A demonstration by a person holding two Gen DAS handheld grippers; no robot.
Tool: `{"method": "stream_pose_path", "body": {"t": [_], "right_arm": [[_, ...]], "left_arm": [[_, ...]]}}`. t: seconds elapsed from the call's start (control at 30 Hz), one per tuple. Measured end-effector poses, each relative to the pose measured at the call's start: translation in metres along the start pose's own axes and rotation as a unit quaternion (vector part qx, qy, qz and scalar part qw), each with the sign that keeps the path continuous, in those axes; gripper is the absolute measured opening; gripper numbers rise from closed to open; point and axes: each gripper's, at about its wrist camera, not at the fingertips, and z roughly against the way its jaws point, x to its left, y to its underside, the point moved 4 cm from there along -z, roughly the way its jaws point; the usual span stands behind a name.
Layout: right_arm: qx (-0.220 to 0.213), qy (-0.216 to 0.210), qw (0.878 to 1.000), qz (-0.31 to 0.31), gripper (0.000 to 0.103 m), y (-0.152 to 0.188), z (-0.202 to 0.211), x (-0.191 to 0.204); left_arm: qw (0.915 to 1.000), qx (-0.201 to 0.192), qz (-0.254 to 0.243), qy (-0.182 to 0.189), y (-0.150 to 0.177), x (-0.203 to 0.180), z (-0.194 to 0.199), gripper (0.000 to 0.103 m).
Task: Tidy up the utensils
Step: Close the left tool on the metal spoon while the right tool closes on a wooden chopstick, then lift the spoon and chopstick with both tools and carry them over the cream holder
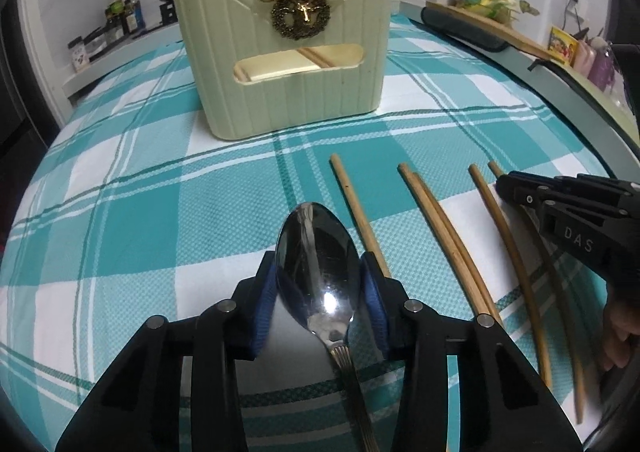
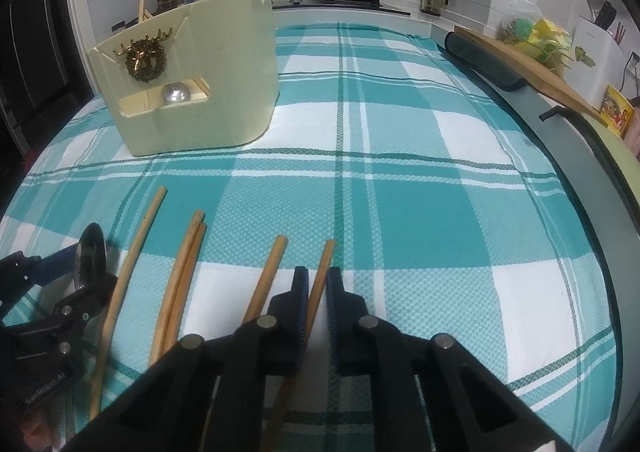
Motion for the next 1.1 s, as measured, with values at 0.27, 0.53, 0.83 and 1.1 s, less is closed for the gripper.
{"method": "stream_pose_path", "body": {"t": [0.27,0.53,0.83,1.1], "right_arm": [[-0.01,-0.042,0.998,-0.04,0.006,0.0,0.002,-0.014],[-0.052,-0.066,0.995,-0.049,0.006,-0.013,0.043,-0.016],[-0.117,-0.09,0.987,-0.057,0.006,-0.026,0.109,-0.018],[-0.154,-0.105,0.981,-0.055,0.005,-0.03,0.153,-0.016]], "left_arm": [[0.999,-0.011,0.022,0.036,-0.001,0.012,0.006,0.041],[0.9955,-0.051,0.045,0.067,-0.007,0.03,0.039,0.041],[0.9901,-0.103,0.055,0.078,-0.018,0.041,0.088,0.041],[0.9852,-0.138,0.055,0.086,-0.025,0.048,0.125,0.04]]}}
